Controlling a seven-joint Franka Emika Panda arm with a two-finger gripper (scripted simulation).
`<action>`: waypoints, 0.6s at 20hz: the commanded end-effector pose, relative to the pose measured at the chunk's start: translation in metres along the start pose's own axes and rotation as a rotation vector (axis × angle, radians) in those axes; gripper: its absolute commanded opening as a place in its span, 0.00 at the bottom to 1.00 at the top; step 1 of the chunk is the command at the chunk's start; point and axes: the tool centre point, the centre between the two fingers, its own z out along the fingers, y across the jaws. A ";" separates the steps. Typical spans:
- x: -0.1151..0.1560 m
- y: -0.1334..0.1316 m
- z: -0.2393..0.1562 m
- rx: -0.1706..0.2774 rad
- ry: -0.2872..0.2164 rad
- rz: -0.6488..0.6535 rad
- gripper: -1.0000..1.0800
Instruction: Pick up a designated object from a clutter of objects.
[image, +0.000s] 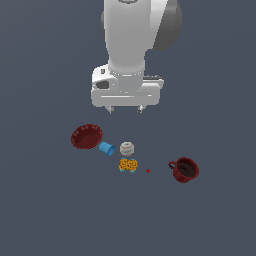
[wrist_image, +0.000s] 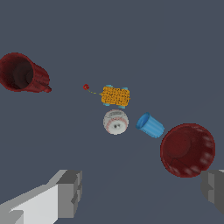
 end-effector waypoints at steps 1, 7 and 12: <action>0.001 0.002 0.005 0.001 0.001 -0.020 0.96; 0.006 0.010 0.023 0.004 0.006 -0.098 0.96; 0.010 0.020 0.044 0.007 0.012 -0.190 0.96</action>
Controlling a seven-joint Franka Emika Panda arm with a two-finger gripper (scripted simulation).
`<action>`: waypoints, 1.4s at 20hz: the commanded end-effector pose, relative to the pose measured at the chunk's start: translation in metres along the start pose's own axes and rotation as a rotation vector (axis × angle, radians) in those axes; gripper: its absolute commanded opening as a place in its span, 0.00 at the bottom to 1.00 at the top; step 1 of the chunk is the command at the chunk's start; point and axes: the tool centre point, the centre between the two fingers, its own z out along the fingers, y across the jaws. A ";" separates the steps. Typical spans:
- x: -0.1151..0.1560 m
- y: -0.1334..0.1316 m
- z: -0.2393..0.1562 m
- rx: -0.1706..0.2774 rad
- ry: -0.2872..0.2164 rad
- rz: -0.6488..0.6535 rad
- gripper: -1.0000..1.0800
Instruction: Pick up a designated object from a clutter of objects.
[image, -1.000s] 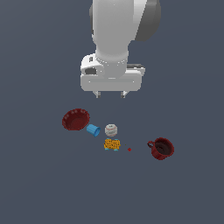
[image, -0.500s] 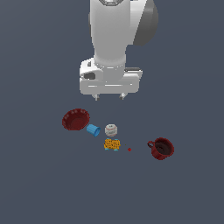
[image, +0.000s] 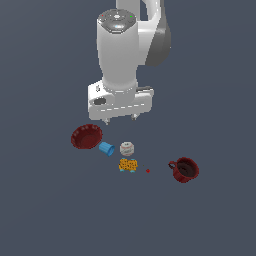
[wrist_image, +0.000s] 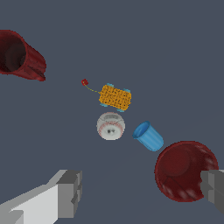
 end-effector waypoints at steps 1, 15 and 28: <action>0.001 0.006 0.012 0.001 0.003 -0.050 0.96; 0.000 0.038 0.079 0.003 0.024 -0.339 0.96; -0.011 0.064 0.140 -0.005 0.043 -0.604 0.96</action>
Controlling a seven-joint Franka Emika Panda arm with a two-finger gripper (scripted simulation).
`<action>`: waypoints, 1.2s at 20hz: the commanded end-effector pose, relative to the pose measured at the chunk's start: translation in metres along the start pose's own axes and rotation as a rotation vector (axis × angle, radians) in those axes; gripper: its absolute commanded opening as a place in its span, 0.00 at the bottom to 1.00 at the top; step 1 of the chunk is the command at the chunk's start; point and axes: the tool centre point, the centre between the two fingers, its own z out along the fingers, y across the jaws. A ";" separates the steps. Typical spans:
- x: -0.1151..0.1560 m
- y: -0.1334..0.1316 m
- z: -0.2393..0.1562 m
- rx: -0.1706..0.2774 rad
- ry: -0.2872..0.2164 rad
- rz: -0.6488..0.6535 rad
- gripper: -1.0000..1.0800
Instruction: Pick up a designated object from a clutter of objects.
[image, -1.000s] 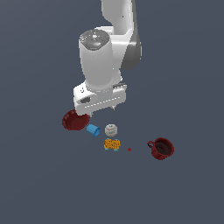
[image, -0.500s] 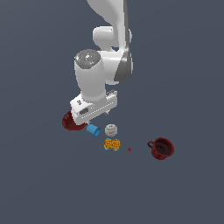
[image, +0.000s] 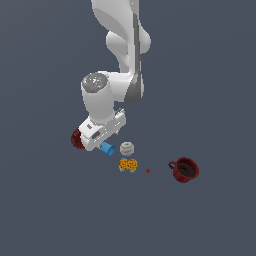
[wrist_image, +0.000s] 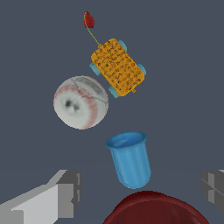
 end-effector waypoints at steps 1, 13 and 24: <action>-0.005 0.002 0.011 -0.002 0.003 -0.049 0.96; -0.021 0.007 0.041 -0.009 0.009 -0.186 0.96; -0.023 0.007 0.051 -0.009 0.010 -0.196 0.96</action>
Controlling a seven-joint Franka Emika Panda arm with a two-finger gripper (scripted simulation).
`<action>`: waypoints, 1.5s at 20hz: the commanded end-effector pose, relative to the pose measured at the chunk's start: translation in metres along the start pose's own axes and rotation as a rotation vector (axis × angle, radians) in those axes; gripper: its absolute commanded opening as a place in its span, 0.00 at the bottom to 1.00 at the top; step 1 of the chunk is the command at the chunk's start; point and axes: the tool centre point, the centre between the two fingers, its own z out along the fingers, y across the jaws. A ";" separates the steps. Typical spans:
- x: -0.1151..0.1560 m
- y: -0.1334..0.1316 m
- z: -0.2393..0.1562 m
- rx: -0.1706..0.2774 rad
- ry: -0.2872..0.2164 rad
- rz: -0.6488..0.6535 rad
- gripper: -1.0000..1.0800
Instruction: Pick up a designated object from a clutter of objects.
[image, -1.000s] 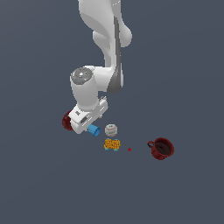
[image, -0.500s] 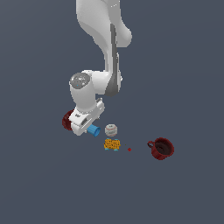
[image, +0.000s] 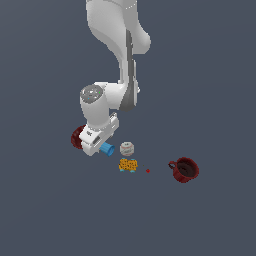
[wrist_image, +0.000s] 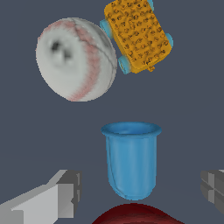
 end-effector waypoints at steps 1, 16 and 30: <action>0.000 0.000 0.007 0.001 0.000 -0.001 0.96; 0.000 0.000 0.047 0.000 0.000 -0.003 0.00; -0.001 -0.001 0.040 -0.001 0.000 -0.003 0.00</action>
